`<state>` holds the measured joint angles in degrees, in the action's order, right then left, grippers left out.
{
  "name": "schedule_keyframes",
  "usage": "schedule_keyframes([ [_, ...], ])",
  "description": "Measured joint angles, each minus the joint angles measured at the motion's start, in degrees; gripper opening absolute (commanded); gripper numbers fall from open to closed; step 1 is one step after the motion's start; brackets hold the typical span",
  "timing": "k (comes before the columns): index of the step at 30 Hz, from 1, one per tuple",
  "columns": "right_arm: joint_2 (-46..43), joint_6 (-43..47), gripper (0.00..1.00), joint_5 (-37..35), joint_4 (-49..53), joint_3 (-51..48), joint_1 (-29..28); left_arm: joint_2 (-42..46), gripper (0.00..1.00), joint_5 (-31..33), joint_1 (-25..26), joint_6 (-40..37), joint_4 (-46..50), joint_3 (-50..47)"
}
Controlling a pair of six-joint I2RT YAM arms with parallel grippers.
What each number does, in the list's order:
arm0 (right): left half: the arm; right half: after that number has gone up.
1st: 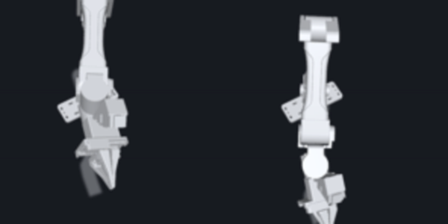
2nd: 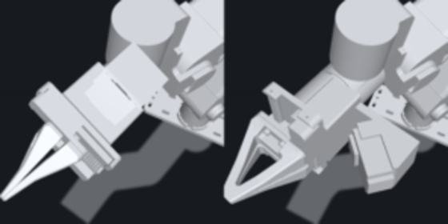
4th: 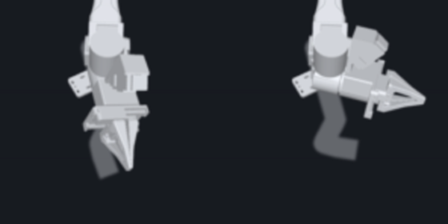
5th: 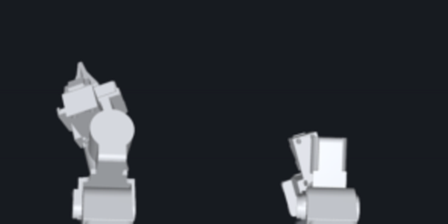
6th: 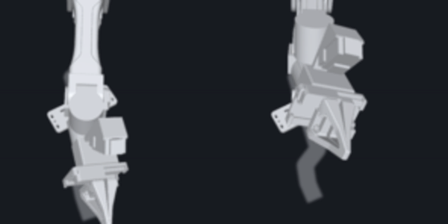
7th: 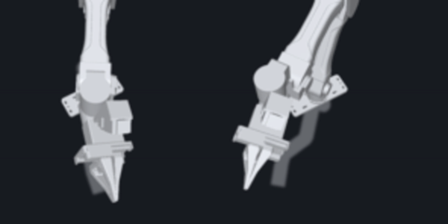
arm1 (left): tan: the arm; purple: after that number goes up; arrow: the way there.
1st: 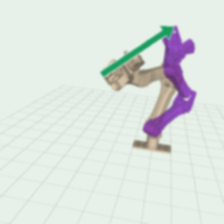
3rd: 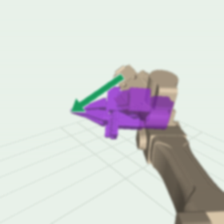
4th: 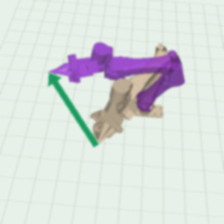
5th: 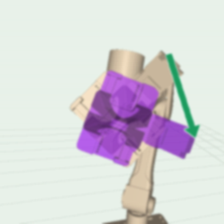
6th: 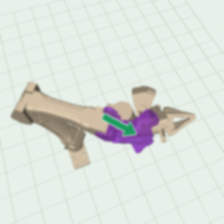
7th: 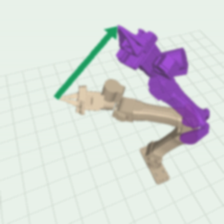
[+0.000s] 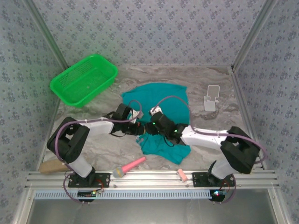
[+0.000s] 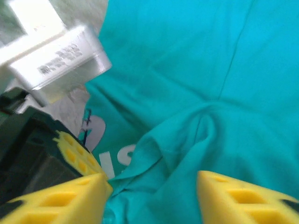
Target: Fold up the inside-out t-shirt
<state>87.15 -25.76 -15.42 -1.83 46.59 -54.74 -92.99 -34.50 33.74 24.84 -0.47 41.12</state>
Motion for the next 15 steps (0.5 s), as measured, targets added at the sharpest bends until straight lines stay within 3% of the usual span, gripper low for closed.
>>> schedule_keyframes([
  [3, 3.21, -5.09, 0.35, -1.62, 3.56, 0.81, -0.46, 0.00, 0.02, -0.87, 0.00, 1.27, -1.33, -2.40],
  [8, 3.93, -7.41, 0.00, 0.20, 7.93, 2.36, 2.67, 2.05, 0.04, -0.83, -0.35, 3.37, -4.81, -5.29],
  [11, 3.32, -6.78, 0.00, 5.53, 7.45, 2.75, 6.34, 4.28, 0.05, -0.81, -0.42, 4.22, -6.27, -5.97],
  [15, -1.75, -5.53, 0.00, 20.92, 3.89, -0.20, 13.46, 6.03, 0.05, -0.44, -0.74, 4.35, -8.33, -6.27],
])
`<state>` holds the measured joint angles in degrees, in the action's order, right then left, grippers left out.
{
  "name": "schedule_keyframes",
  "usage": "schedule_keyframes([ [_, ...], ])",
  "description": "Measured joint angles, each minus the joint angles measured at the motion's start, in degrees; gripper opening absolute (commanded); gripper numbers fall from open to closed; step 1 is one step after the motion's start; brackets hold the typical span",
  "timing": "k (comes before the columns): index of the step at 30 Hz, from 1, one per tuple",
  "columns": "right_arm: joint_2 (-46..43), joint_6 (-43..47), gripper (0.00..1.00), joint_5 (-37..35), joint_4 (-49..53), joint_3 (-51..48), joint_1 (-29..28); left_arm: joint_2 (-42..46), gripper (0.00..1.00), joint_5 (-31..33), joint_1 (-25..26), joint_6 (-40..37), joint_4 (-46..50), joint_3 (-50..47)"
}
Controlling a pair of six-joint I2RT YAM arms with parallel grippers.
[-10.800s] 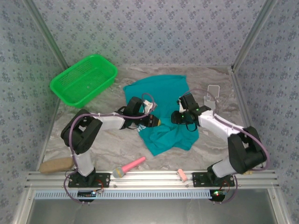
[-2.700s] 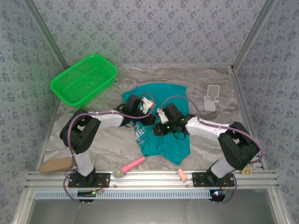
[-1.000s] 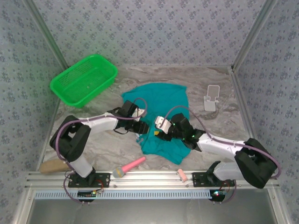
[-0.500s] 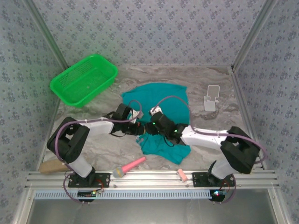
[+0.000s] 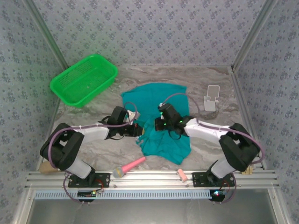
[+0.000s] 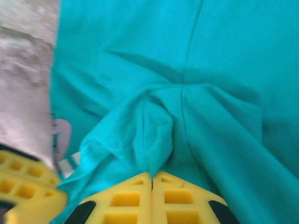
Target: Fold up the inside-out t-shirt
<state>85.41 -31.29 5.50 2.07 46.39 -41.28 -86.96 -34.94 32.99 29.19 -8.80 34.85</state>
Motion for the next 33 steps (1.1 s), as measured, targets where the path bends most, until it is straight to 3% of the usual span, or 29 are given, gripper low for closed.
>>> schedule_keyframes([
  [3, -4.07, 2.12, 0.08, 11.45, -2.99, -3.87, 7.37, 0.28, 0.05, 1.33, -0.15, -0.63, -0.63, -0.81],
  [5, -2.69, 4.83, 0.07, 15.54, -2.49, -4.63, 11.52, -0.15, 0.08, 2.62, -0.22, -1.75, -0.09, -1.14],
  [6, -1.27, 5.79, 0.12, 16.06, -2.16, -4.63, 12.24, -0.66, 0.09, 2.97, -0.20, -2.36, -0.04, -1.14],
  [8, 2.05, 8.02, 0.31, 15.56, -0.37, -4.85, 12.04, -2.21, 0.12, 3.50, 0.20, -3.37, 0.37, -1.03],
  [11, 1.70, 11.06, 0.39, 9.55, 3.45, -5.62, 7.74, -2.99, 0.19, 3.80, 2.62, -5.03, 1.81, -0.85],
  [14, -3.10, 15.47, 0.44, 2.84, 6.25, -5.33, 2.25, -2.36, 0.32, 4.66, 5.09, -7.17, 4.50, 0.35],
  [19, -10.19, 25.70, 0.48, 0.70, 6.73, -3.02, 0.07, 0.79, 0.39, 9.62, 5.64, -11.41, 10.64, 3.96],
  [23, -8.76, 35.89, 0.50, 4.00, 4.74, -2.19, -0.79, 1.25, 0.40, 12.96, 5.18, -14.16, 12.79, 6.97],
  [29, 0.96, 52.70, 0.50, 12.20, 3.61, -1.01, -0.59, -5.18, 0.41, 13.35, 4.35, -15.50, 13.22, 10.62],
  [31, 3.85, 57.16, 0.46, 13.79, 3.63, 0.11, -0.31, -6.95, 0.41, 13.31, 4.35, -15.74, 13.16, 10.91],
  [32, 5.09, 59.06, 0.41, 14.67, 3.56, 0.76, -0.11, -7.54, 0.42, 13.20, 4.35, -15.74, 13.16, 10.95],
  [33, 6.25, 60.76, 0.29, 15.54, 3.48, 1.29, 0.24, -8.07, 0.41, 13.07, 4.35, -15.76, 12.98, 10.97],
])
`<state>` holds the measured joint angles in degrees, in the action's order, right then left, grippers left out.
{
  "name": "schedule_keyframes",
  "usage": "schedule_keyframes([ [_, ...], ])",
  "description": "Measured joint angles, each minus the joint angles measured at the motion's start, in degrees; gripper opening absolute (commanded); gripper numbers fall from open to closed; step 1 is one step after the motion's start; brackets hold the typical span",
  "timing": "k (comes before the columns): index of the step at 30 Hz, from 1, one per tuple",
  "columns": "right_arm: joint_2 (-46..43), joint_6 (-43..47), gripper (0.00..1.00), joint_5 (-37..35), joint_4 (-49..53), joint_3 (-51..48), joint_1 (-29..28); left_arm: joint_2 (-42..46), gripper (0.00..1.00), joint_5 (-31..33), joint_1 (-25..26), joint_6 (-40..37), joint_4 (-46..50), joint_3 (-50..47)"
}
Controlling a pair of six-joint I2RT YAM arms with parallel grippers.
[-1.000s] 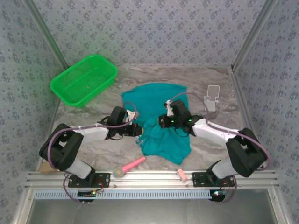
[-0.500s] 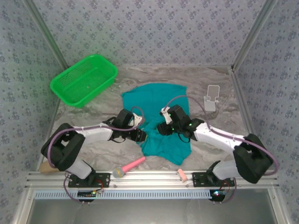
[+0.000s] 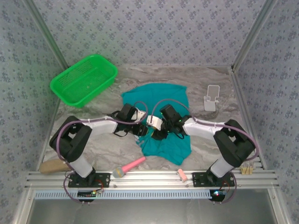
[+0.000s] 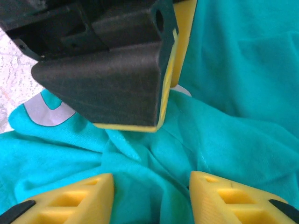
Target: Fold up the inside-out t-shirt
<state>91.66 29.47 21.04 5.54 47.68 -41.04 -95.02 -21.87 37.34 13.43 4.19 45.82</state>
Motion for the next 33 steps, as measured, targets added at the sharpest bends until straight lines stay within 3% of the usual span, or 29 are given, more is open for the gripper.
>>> schedule_keyframes([
  [2, 1.38, 2.95, 0.08, 1.16, -0.63, 0.46, 0.74, -0.87, 0.35, -0.31, 0.00, -0.26, -0.31, 0.28],
  [3, 1.75, 4.44, 0.02, 1.68, -0.90, 0.46, 1.03, -1.53, 0.25, -0.59, -0.11, -0.57, -0.42, 0.85],
  [7, 0.15, 10.40, 0.00, 2.43, -2.91, -1.62, 0.83, -4.09, 0.04, -2.08, -0.61, -1.01, -0.81, 3.26],
  [10, -5.62, 14.40, 0.00, -0.72, -6.03, -6.71, -2.29, -4.07, 0.03, -5.33, -2.16, 0.57, -1.03, 4.11],
  [14, -16.26, 21.38, 0.00, -9.57, -12.17, -14.32, -10.75, -3.30, 0.03, -10.64, -6.62, 4.96, -1.40, 4.39],
  [17, -20.96, 28.98, 0.06, -16.31, -16.90, -19.63, -15.93, -2.89, 0.08, -14.95, -8.09, 7.69, -1.44, 4.39],
  [19, -21.09, 33.03, 0.18, -19.08, -16.87, -21.38, -17.92, -2.95, 0.23, -16.72, -7.93, 9.11, -1.53, 4.33],
  [21, -20.57, 36.24, 0.20, -20.94, -15.74, -22.29, -19.41, -3.26, 0.35, -17.40, -8.15, 10.14, -2.71, 4.28],
  [24, -19.54, 39.52, 0.31, -23.26, -14.25, -22.43, -20.98, -3.56, 0.41, -17.75, -8.39, 10.78, -4.11, 3.82],
  [28, -22.60, 40.13, 0.36, -22.77, -14.47, -22.58, -19.58, -2.25, 0.46, -14.36, -6.32, 6.49, -1.79, 3.41],
  [33, -29.33, 35.34, 0.40, -16.70, -14.69, -21.84, -11.61, 0.52, 0.47, -7.98, -3.98, 0.44, 1.31, 3.48],
])
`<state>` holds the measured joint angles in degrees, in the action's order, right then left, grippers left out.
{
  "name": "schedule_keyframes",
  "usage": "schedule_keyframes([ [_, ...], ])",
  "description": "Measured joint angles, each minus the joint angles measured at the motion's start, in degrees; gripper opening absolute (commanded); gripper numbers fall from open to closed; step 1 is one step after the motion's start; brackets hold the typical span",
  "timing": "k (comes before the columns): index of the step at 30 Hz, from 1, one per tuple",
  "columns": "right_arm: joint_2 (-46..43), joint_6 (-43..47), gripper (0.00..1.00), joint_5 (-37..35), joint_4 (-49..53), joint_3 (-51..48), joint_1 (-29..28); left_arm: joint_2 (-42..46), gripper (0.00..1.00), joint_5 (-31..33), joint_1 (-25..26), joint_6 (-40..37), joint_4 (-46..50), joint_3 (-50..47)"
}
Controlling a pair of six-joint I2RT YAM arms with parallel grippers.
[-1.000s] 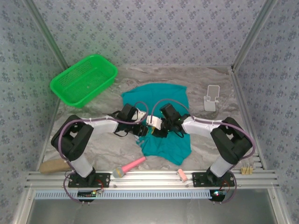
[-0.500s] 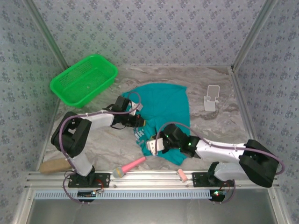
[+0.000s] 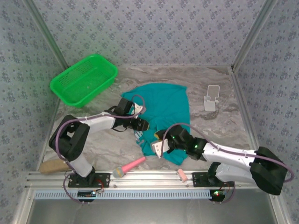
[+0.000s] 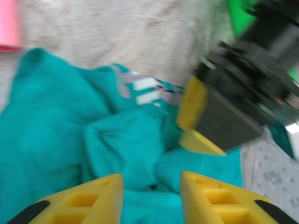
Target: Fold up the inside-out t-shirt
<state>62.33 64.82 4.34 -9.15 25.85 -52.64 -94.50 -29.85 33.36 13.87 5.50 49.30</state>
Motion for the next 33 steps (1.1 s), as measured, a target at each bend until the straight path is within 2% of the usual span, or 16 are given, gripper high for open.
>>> schedule_keyframes([
  [5, 4.42, -6.05, 0.42, 9.16, 3.26, 6.12, 8.55, -1.81, 0.47, 5.49, 0.24, -4.44, 2.47, 2.64],
  [10, 11.87, -9.03, 0.42, 12.52, 4.70, 8.33, 9.01, -6.08, 0.45, 7.72, 1.27, -6.40, 2.51, 5.03],
  [14, 17.00, -10.82, 0.39, 12.79, 5.70, 9.18, 8.59, -7.58, 0.33, 8.24, 1.57, -7.15, 2.95, 5.53],
  [15, 18.38, -11.02, 0.37, 12.52, 6.43, 9.99, 8.24, -7.63, 0.33, 8.13, 1.55, -7.32, 2.97, 5.64],
  [18, 21.79, -9.94, 0.12, 10.84, 9.03, 12.74, 6.71, -7.61, 0.33, 6.69, 1.29, -7.08, 2.91, 5.64],
  [21, 22.75, -8.39, 0.00, 8.31, 10.38, 13.31, 4.70, -7.56, 0.42, 4.20, 0.52, -5.81, 1.92, 5.33],
  [28, 16.92, -2.97, 0.00, 2.51, 10.29, 11.23, 0.79, -7.17, 0.48, -1.66, -3.43, 0.24, -1.05, 4.15],
  [33, 9.38, 5.60, 0.00, -2.84, 11.30, 11.15, -5.33, -7.17, 0.49, -3.06, -3.74, 2.67, -0.76, 6.03],
])
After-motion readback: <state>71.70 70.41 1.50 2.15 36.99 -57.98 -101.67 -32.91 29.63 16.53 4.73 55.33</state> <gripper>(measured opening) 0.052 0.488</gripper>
